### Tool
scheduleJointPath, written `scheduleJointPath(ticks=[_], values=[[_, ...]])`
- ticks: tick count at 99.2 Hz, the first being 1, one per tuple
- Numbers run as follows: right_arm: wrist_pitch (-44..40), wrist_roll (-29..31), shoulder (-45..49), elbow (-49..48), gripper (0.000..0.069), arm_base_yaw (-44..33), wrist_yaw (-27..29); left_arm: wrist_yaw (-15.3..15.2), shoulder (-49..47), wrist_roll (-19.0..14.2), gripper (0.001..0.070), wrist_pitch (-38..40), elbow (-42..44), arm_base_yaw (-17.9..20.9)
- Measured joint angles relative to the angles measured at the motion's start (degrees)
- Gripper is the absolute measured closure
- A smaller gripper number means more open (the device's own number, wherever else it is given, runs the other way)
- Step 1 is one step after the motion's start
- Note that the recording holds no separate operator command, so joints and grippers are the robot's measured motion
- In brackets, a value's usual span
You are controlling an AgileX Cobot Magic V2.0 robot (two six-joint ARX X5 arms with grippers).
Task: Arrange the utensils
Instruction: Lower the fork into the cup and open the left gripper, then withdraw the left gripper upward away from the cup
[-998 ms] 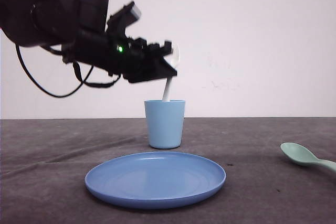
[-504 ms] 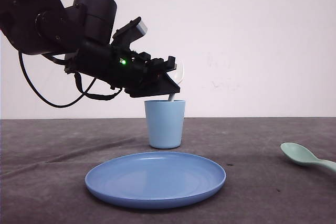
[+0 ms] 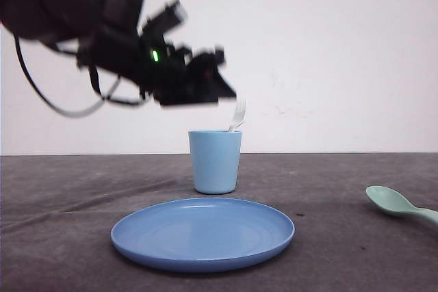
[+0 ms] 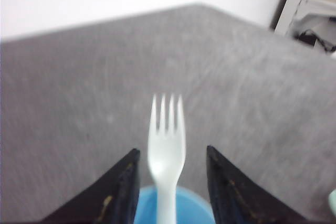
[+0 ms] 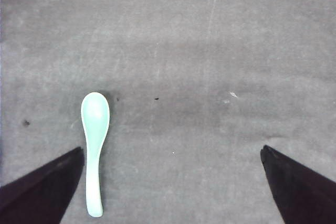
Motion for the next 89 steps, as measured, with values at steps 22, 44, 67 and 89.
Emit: scheduleJointPath(ticks=[22,44,67,89], values=[[0.0,0.0,0.2,0.0,0.0011,0.0,-2.5,0.0,-13.0,-2.6,0.048,-8.6,0.0,2.5],[0.0,0.0,2.0,0.0,0.0011,1.9,-3.3,0.0,-27.0,-5.3,0.048,-22.1,0.0,7.5],[1.5,0.7,5.3,0.0,0.0011,5.8,-3.3,-0.7,-39.1,-6.9,0.048,-41.0,0.0,14.7],[5.0,2.4,9.7,0.0,0.0011,11.6,-3.3,-5.7,-44.7,-6.1,0.048,-52.2,0.0,18.5]])
